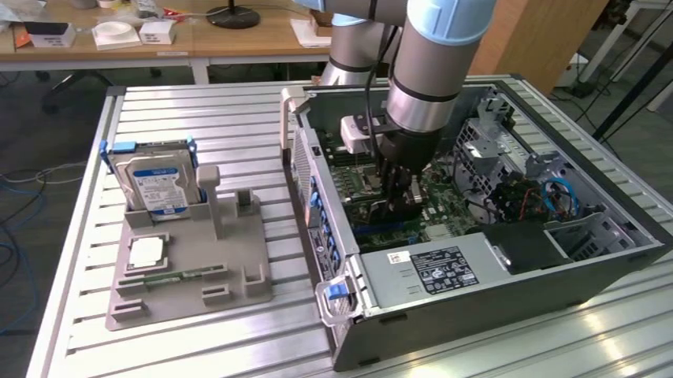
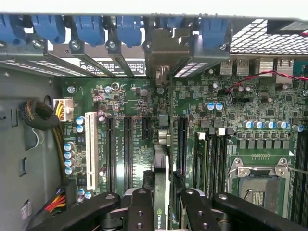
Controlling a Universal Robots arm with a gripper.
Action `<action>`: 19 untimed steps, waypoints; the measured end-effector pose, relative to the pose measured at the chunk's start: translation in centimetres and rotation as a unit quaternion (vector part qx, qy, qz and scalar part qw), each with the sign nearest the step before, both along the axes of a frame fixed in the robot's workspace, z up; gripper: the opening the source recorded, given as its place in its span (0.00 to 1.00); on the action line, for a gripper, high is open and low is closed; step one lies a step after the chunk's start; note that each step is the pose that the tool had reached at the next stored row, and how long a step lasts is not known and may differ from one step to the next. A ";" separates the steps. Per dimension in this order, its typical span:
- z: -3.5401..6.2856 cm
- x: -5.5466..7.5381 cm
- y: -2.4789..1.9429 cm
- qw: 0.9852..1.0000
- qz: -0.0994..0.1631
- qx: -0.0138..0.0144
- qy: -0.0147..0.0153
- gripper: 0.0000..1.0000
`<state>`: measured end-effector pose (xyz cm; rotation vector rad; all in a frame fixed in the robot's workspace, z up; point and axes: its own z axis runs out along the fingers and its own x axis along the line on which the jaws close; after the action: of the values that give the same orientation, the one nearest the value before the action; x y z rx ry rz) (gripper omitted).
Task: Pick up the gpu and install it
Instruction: 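Insert the gpu into the slot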
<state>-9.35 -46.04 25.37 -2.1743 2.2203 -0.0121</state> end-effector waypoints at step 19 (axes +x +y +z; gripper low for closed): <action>-0.75 -0.1 0.01 1.000 0.008 0.000 0.000 0.26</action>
<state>-9.46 -46.03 24.63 -2.1926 2.2022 -0.0123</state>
